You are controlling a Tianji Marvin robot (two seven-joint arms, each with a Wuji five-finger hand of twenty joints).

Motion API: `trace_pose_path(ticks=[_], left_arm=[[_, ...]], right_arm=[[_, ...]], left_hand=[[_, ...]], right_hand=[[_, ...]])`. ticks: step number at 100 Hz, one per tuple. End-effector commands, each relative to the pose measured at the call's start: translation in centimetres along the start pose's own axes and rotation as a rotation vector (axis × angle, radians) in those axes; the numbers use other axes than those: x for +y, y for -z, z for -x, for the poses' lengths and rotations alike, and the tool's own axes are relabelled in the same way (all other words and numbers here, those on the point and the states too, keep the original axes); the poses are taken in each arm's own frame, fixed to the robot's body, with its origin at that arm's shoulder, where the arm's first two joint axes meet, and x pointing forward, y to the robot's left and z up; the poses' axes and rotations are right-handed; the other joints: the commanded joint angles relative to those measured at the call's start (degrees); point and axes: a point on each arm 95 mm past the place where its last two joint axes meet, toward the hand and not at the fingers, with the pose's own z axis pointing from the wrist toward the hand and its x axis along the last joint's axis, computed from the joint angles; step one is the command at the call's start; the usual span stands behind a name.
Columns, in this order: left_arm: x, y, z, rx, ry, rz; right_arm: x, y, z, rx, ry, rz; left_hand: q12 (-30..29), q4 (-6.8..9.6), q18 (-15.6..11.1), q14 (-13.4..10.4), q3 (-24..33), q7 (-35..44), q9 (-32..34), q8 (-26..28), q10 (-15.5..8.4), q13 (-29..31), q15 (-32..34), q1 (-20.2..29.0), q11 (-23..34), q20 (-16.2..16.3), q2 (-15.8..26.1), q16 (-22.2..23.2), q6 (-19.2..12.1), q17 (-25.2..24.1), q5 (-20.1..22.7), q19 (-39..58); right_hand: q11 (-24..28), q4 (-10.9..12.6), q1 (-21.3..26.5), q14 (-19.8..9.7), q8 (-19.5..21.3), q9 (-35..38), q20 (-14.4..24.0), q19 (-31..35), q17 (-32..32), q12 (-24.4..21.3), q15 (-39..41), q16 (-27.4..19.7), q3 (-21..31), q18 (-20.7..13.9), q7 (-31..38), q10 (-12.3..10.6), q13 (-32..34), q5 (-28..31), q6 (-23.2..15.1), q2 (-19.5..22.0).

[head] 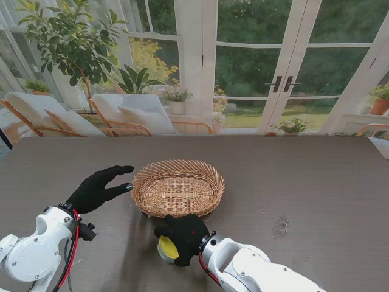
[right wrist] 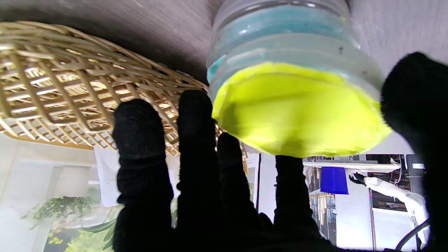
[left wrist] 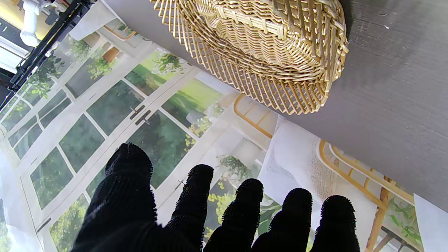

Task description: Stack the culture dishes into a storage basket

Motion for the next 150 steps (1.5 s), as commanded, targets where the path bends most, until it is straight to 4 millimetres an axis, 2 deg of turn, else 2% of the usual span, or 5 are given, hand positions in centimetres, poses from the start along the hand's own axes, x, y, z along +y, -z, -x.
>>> trace_pose_path(ticks=[1, 82, 92, 150], left_arm=[[0.14, 0.01, -0.13, 0.001, 0.004, 0.017], [0.13, 0.09, -0.05, -0.002, 0.009, 0.019], [0.11, 0.11, -0.03, -0.002, 0.009, 0.018], [0.12, 0.09, 0.04, -0.004, 0.008, 0.022]], right_arm=[[0.00, 0.02, -0.35, 0.005, 0.000, -0.012], [-0.07, 0.12, -0.59, -0.003, 0.007, -0.037], [-0.07, 0.13, -0.60, -0.002, 0.011, -0.041], [-0.13, 0.09, -0.65, -0.013, 0.004, -0.025]], left_hand=[[0.5, 1.77, 1.3, 0.6, -1.0, 0.1, 1.2, 0.0, 0.1, 0.2, 0.0, 1.9, 0.0, 0.7, 2.4, 0.5, 0.3, 0.1, 0.4, -0.7], [0.5, 1.75, 1.2, 0.4, -1.0, 0.1, 1.2, 0.0, 0.0, 0.1, 0.0, 2.0, 0.0, 0.8, 2.5, 0.5, 0.3, 0.1, 0.3, -0.7], [0.5, 1.74, 1.3, 0.5, -1.0, 0.1, 1.2, 0.1, 0.1, 0.1, 0.0, 2.0, 0.0, 0.8, 2.5, 0.5, 0.2, 0.1, 0.5, -0.7], [0.5, 1.74, 1.3, 0.6, -1.0, 0.1, 1.3, 0.1, 0.1, 0.1, 0.0, 2.0, 0.0, 0.8, 2.5, 0.5, 0.3, 0.1, 0.4, -0.7]], right_hand=[[0.4, 2.1, -1.1, -1.4, -0.3, -2.5, -1.6, 1.0, -17.4, 0.0, 0.6, -0.1, 6.8, -1.1, 0.8, 1.3, -1.4, -1.8, 0.5, 1.4], [0.8, 1.8, -2.4, -2.2, -2.7, -5.8, -1.6, 1.7, -17.8, -0.6, 1.5, -0.2, 6.4, -2.0, -1.1, 2.2, -2.4, -5.0, 1.5, 1.3], [0.5, 2.0, -1.3, -2.1, -3.0, -7.1, -1.6, 1.7, -18.1, -0.8, 1.2, -0.4, 6.8, -2.2, -1.3, 2.0, -3.2, -5.8, 2.1, 1.0], [0.7, 1.9, -2.5, -2.0, -3.9, -6.4, -1.6, 1.9, -18.1, -1.5, 1.3, -0.5, 6.3, -2.3, -0.8, 1.9, -3.1, -6.5, 2.7, 1.7]])
